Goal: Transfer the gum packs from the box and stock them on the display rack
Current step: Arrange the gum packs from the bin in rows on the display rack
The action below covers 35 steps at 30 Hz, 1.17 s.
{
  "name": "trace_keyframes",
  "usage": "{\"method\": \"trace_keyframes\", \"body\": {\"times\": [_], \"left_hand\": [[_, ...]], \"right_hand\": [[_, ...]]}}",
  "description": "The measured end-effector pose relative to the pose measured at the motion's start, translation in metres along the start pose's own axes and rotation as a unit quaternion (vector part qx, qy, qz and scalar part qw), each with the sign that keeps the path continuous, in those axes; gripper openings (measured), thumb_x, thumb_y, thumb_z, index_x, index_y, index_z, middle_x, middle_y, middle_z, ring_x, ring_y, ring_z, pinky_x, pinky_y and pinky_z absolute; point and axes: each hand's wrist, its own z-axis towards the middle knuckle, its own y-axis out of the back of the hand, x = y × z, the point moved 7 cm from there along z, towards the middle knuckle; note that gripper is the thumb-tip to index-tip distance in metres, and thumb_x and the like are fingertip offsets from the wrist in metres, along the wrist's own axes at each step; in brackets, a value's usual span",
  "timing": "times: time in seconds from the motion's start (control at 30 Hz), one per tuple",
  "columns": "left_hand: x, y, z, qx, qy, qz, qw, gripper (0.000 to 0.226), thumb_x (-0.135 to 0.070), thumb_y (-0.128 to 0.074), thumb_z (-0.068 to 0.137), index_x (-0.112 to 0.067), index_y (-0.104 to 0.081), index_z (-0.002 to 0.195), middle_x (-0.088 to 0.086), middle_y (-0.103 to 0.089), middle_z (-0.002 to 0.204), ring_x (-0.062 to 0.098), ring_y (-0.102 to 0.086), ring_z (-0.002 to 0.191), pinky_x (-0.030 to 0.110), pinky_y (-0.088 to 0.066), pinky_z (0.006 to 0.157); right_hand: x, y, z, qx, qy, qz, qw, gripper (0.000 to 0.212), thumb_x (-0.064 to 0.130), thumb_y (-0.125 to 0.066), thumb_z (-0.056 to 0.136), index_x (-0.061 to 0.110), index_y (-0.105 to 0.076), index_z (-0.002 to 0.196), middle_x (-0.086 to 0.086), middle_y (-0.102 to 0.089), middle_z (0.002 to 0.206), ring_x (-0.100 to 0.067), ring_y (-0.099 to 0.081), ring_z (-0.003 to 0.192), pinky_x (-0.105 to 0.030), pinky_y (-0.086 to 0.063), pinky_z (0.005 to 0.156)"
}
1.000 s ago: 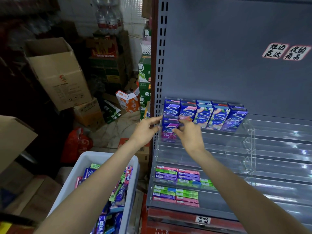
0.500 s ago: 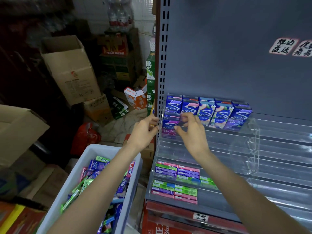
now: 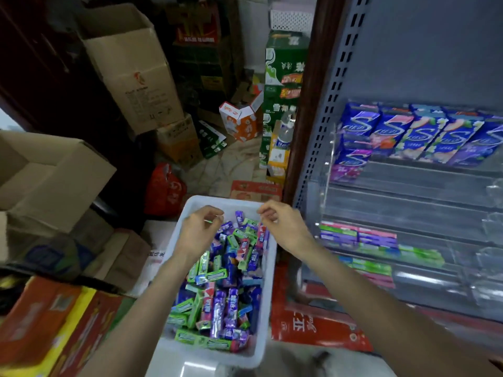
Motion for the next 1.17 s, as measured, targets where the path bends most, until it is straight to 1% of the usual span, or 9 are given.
{"method": "trace_keyframes", "body": {"times": [0.1, 0.33, 0.47, 0.6, 0.7, 0.83, 0.93, 1.07, 1.17], "left_hand": [[0.058, 0.005, 0.011, 0.045, 0.038, 0.027, 0.998, 0.015, -0.010, -0.057, 0.091, -0.006, -0.066, 0.102, 0.010, -0.069, 0.097, 0.024, -0.064, 0.091, 0.023, -0.041, 0.071], [0.126, -0.032, 0.030, 0.205, 0.016, 0.111, 0.972, 0.039, -0.012, -0.052, 0.095, -0.006, -0.050, 0.134, 0.018, -0.055, 0.128, 0.031, -0.054, 0.115, 0.027, -0.037, 0.091], [0.145, -0.049, 0.030, 0.258, 0.007, 0.104, 0.961, 0.038, -0.011, -0.045, 0.098, -0.007, -0.048, 0.135, 0.017, -0.054, 0.128, 0.032, -0.055, 0.110, 0.026, -0.038, 0.085], [0.153, -0.049, 0.030, 0.258, 0.024, 0.070, 0.963, 0.040, -0.012, -0.044, 0.098, -0.009, -0.045, 0.138, 0.014, -0.057, 0.128, 0.028, -0.059, 0.104, 0.020, -0.039, 0.077], [0.150, -0.046, 0.031, 0.243, 0.025, 0.035, 0.969, 0.038, -0.008, -0.048, 0.097, -0.006, -0.048, 0.134, 0.012, -0.059, 0.127, 0.025, -0.058, 0.109, 0.021, -0.042, 0.087], [0.145, -0.033, 0.044, 0.125, 0.000, 0.076, 0.989, 0.032, 0.000, -0.047, 0.094, -0.002, -0.055, 0.125, 0.013, -0.058, 0.122, 0.025, -0.059, 0.105, 0.016, -0.040, 0.086], [0.140, -0.029, 0.056, 0.062, -0.007, 0.121, 0.991, 0.032, -0.001, -0.042, 0.096, 0.001, -0.049, 0.127, 0.017, -0.049, 0.125, 0.014, -0.049, 0.100, 0.003, -0.036, 0.079], [0.136, -0.045, 0.067, 0.091, 0.023, 0.276, 0.956, 0.044, -0.010, -0.048, 0.095, -0.004, -0.035, 0.136, 0.017, -0.050, 0.128, 0.030, -0.047, 0.117, 0.035, -0.045, 0.088], [0.131, -0.049, 0.071, 0.090, 0.043, 0.317, 0.943, 0.044, -0.012, -0.055, 0.092, -0.004, -0.039, 0.132, 0.018, -0.050, 0.124, 0.032, -0.047, 0.115, 0.037, -0.046, 0.086]], "right_hand": [[-0.017, -0.056, 0.010, 0.014, -0.060, 0.008, 0.998, 0.020, 0.003, -0.050, 0.092, 0.001, -0.063, 0.108, -0.014, -0.067, 0.105, -0.024, -0.063, 0.096, -0.034, -0.048, 0.089], [-0.048, -0.144, 0.031, 0.101, -0.149, -0.036, 0.983, 0.049, 0.018, -0.053, 0.094, 0.013, -0.038, 0.141, -0.009, -0.044, 0.143, -0.026, -0.048, 0.125, -0.029, -0.037, 0.100], [-0.043, -0.181, 0.051, 0.148, -0.150, -0.017, 0.977, 0.036, 0.032, -0.049, 0.096, 0.017, -0.051, 0.128, -0.003, -0.056, 0.127, -0.018, -0.053, 0.115, -0.032, -0.037, 0.100], [-0.045, -0.200, 0.067, 0.159, -0.183, -0.020, 0.970, 0.032, 0.026, -0.055, 0.094, 0.003, -0.058, 0.117, -0.014, -0.064, 0.111, -0.026, -0.060, 0.101, -0.033, -0.045, 0.086], [-0.048, -0.200, 0.071, 0.137, -0.198, -0.031, 0.970, 0.022, 0.019, -0.059, 0.091, 0.007, -0.059, 0.073, -0.006, -0.053, 0.069, -0.017, -0.051, 0.065, -0.029, -0.034, 0.061], [-0.056, -0.177, 0.066, 0.056, -0.236, 0.099, 0.965, 0.023, 0.011, -0.058, 0.091, -0.007, -0.061, 0.103, -0.026, -0.062, 0.095, -0.037, -0.062, 0.095, -0.045, -0.051, 0.085], [-0.059, -0.153, 0.058, 0.010, -0.266, 0.219, 0.939, 0.022, 0.002, -0.053, 0.092, -0.005, -0.054, 0.113, -0.024, -0.058, 0.105, -0.033, -0.060, 0.105, -0.036, -0.051, 0.085], [-0.066, -0.131, 0.057, -0.045, -0.269, 0.256, 0.927, 0.015, 0.000, -0.052, 0.092, 0.001, -0.052, 0.107, -0.019, -0.053, 0.101, -0.028, -0.058, 0.096, -0.039, -0.051, 0.085], [-0.070, -0.123, 0.055, -0.059, -0.272, 0.272, 0.921, 0.005, 0.002, -0.054, 0.092, 0.007, -0.052, 0.092, -0.014, -0.055, 0.100, -0.025, -0.058, 0.094, -0.030, -0.055, 0.074]]}}
